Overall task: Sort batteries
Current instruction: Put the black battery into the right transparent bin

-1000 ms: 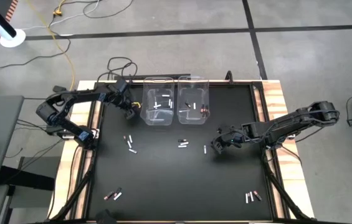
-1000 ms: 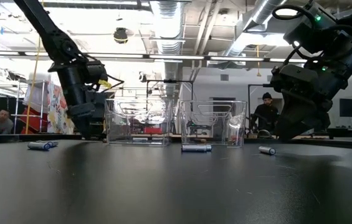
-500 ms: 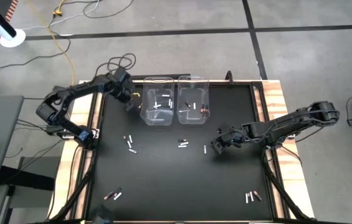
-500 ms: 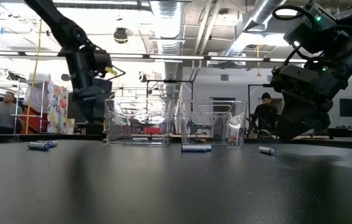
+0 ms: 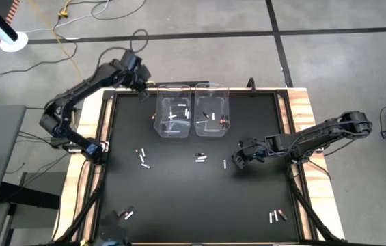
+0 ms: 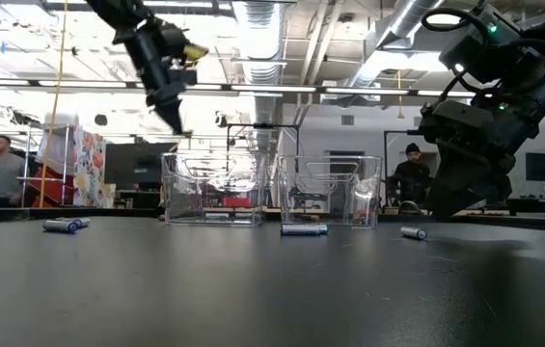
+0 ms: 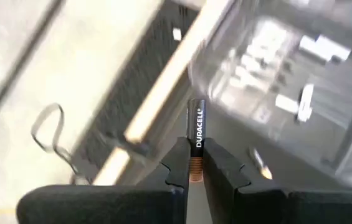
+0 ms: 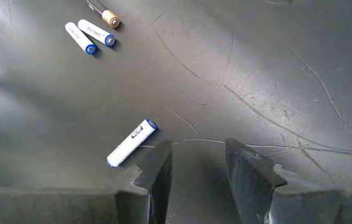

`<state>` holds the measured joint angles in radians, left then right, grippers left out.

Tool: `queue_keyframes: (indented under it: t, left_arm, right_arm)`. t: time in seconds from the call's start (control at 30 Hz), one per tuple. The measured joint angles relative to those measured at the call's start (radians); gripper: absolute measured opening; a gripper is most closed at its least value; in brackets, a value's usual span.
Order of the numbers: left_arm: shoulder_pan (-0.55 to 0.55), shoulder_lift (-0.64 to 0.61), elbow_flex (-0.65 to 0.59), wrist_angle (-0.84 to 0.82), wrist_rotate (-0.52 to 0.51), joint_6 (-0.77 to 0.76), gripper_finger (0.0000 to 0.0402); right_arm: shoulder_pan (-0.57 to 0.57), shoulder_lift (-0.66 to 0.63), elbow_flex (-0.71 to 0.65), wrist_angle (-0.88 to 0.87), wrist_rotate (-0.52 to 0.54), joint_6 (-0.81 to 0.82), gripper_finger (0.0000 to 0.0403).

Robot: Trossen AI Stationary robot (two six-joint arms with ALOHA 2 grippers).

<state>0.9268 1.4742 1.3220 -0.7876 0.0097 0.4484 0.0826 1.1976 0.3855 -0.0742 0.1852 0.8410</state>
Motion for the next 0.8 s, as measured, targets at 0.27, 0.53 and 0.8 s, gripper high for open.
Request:
queue_keyframes:
  t: [0.27,0.53,0.8]
  left_arm:
    - [-0.094,0.000,0.155,0.053,0.012,0.052,0.0023]
    - [-0.213,0.089,0.267,0.197,0.014,-0.047,0.0021]
    - [-0.355,0.401,0.539,0.170,0.039,-0.104,0.0021]
  right_arm:
    - [-0.023,0.000,0.000,0.000,0.000,0.000,0.0163]
    - [-0.078,0.000,0.000,0.000,0.000,-0.001,0.0163]
    - [-0.082,0.000,0.000,0.000,0.000,-0.003,0.0163]
